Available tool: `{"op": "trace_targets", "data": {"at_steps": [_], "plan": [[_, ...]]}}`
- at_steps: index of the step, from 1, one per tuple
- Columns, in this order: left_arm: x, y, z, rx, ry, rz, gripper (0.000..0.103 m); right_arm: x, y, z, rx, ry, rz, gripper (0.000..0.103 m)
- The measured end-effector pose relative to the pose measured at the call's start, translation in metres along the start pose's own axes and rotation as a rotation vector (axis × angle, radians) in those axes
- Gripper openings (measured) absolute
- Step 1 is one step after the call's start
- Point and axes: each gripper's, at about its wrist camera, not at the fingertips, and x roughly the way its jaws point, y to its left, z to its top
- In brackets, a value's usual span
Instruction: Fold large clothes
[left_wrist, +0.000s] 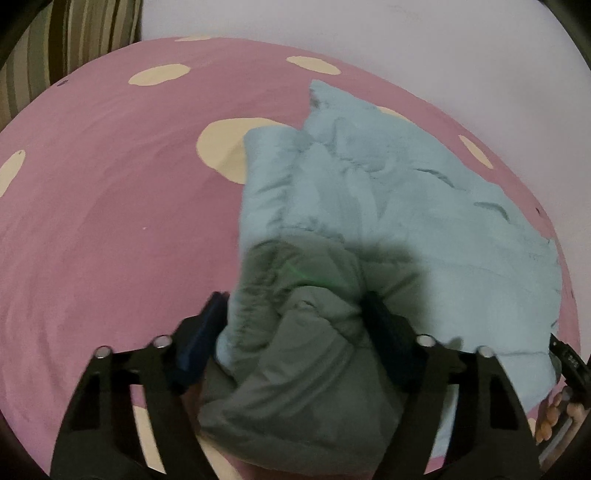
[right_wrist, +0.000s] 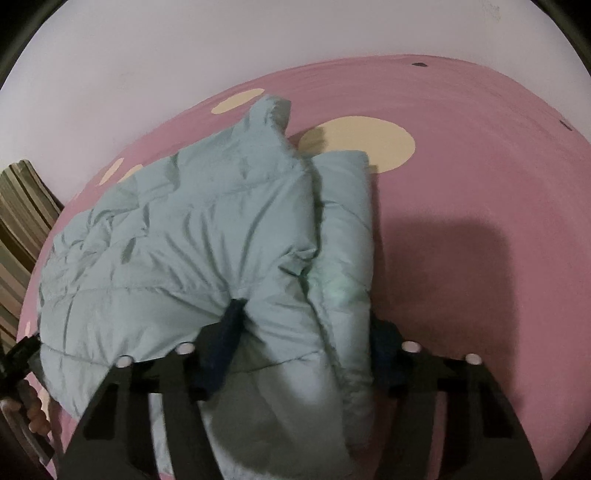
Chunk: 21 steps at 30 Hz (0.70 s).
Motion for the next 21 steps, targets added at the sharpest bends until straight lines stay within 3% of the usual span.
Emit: {"op": "trace_targets", "data": {"at_steps": [4,10,21], "plan": [[-0.001,0.000,0.001,-0.006,0.005,-0.057,0.045,-0.001,0.005,-0.004,0.009,-0.003,0.040,0.034],[-0.004,-0.001,0.002,-0.014,-0.006,-0.094,0.022,-0.003,0.009,-0.005,0.040,-0.008,0.087,0.019],[-0.032,0.011,-0.002,-0.048,-0.026,-0.122,0.012,-0.017,0.007,-0.014,0.067,-0.004,0.143,0.014]]}}
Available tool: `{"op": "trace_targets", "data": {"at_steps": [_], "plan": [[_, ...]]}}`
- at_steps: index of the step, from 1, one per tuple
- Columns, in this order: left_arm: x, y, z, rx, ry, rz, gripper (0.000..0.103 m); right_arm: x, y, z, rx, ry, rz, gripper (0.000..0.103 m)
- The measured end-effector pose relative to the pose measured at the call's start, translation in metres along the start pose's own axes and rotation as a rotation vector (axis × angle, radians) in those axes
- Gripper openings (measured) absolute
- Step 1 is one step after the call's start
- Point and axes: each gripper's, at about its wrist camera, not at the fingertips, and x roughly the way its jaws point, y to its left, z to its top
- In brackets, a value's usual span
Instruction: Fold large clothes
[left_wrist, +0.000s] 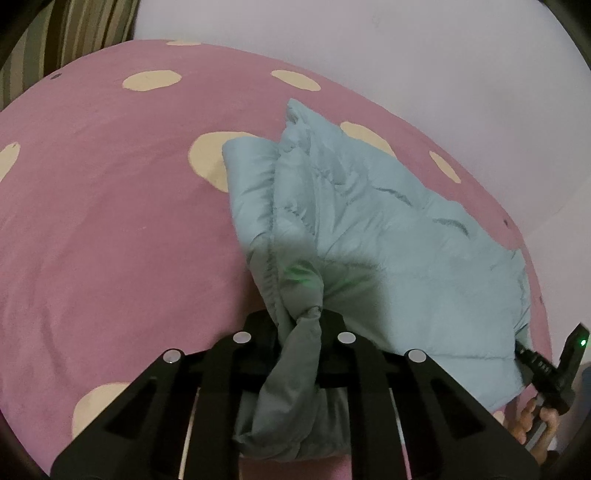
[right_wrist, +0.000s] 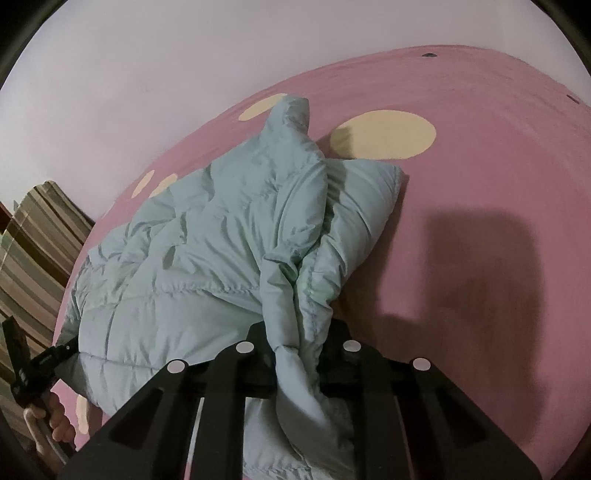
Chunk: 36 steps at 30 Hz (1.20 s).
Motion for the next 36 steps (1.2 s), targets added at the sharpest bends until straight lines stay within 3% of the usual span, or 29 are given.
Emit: {"op": "trace_targets", "data": {"at_steps": [23,36], "plan": [[-0.111,0.079,-0.086,-0.057,-0.005,0.032,0.011,-0.049,0.034,-0.092,-0.033,0.070,0.119,0.014],[-0.121,0.092,-0.099,-0.074,0.000,0.031,0.011,-0.051,0.035,-0.105,-0.039,0.075,0.122,0.014]]}}
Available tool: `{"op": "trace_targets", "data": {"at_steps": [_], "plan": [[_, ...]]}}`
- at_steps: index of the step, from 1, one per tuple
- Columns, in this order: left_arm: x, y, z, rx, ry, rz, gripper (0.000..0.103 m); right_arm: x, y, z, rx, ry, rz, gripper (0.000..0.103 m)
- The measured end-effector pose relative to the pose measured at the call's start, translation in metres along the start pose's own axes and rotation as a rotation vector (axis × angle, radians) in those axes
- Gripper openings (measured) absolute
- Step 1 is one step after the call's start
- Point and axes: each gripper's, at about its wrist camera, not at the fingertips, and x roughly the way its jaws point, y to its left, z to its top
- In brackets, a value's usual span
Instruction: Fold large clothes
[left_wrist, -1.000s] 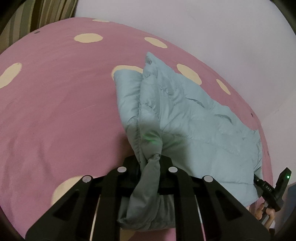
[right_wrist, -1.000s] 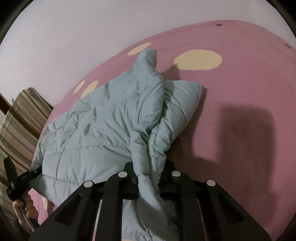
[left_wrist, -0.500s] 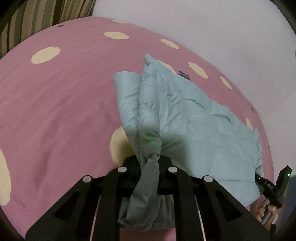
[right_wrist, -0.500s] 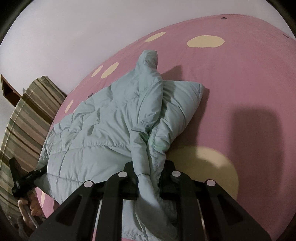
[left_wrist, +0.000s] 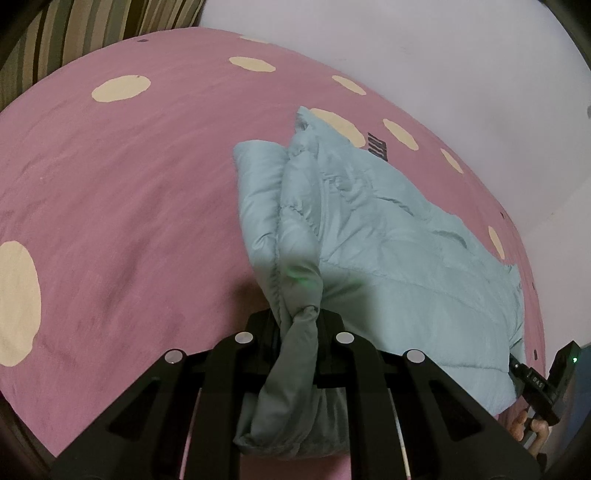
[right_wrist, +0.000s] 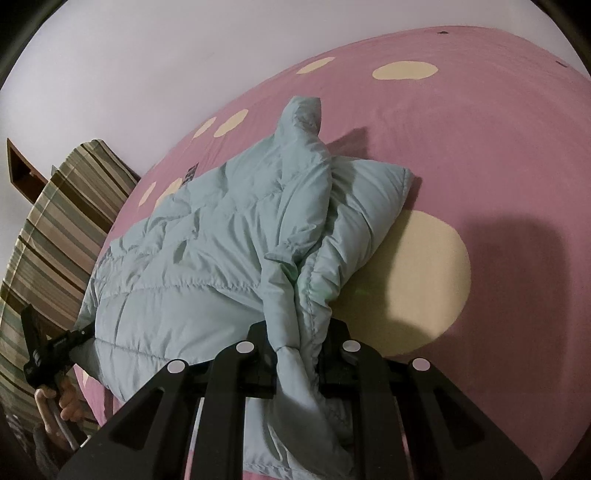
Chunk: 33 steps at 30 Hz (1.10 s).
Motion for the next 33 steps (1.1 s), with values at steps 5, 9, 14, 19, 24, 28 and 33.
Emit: {"op": "trace_targets", "data": {"at_steps": [5,9,14,19,24,28,33], "plan": [[0.000,0.000,-0.001,0.007,0.003,0.002,0.012,0.004,-0.001,0.006,-0.014,0.002,-0.004,0.014],[0.004,0.001,-0.005,0.020,0.013,0.007,0.014,0.003,-0.003,0.003,-0.018,0.004,0.004,0.016],[0.005,0.002,-0.007,0.034,0.012,0.030,0.032,-0.004,-0.007,0.005,0.002,-0.008,-0.038,0.041],[-0.006,0.015,-0.008,-0.012,-0.003,0.009,0.057,-0.029,-0.006,0.009,-0.015,-0.081,-0.119,0.049],[-0.018,0.029,-0.007,-0.037,-0.028,0.006,0.066,-0.064,0.022,0.012,-0.085,-0.223,-0.211,0.045],[-0.018,0.031,-0.004,-0.034,-0.023,-0.004,0.069,-0.045,0.063,0.003,-0.171,-0.153,-0.103,0.027],[-0.013,0.031,0.000,-0.026,-0.007,-0.014,0.070,-0.004,0.121,-0.004,-0.283,-0.072,-0.019,0.022]]}}
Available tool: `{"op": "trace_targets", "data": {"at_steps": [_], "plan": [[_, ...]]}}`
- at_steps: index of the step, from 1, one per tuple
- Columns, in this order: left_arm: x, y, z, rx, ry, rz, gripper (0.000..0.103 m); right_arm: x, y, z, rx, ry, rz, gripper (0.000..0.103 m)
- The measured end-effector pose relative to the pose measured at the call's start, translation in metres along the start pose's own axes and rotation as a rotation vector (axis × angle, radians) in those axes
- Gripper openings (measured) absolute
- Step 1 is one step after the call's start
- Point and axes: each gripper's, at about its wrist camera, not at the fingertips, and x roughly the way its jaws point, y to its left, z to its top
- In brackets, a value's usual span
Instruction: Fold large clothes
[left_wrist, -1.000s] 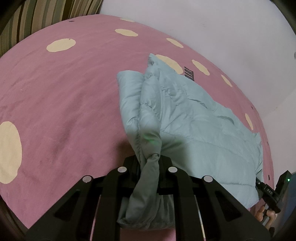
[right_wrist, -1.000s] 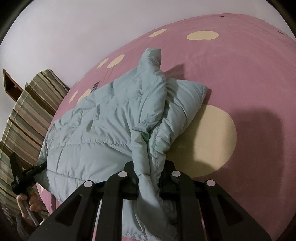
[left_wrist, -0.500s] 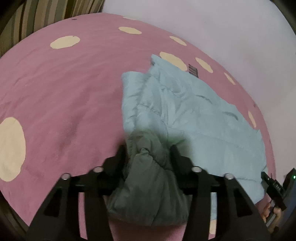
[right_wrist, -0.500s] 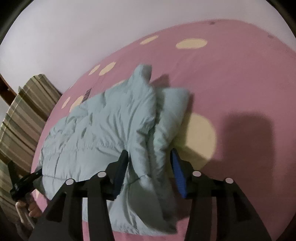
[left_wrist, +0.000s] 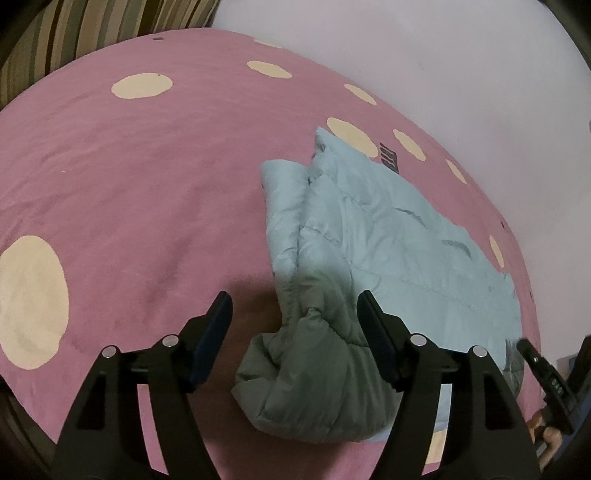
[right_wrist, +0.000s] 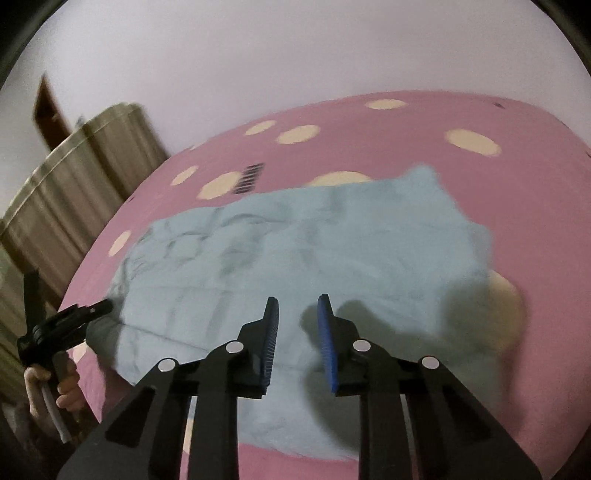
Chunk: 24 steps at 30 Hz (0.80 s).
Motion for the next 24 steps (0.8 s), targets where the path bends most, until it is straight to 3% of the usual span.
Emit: {"op": "trace_targets", "data": {"at_steps": [6,10,24], "plan": [[0.005,0.003,0.003,-0.009,0.015,-0.005,0.071,0.036,0.046,0.007,-0.059,0.034,0.048,0.022],[0.012,0.006,0.006,-0.008,0.038,-0.010,0.071,0.073,0.052,-0.007,-0.077,0.153,0.008,0.022],[0.036,0.006,0.020,-0.040,0.101,-0.093,0.075,0.084,0.053,-0.018,-0.110,0.143,-0.052,0.020]]}}
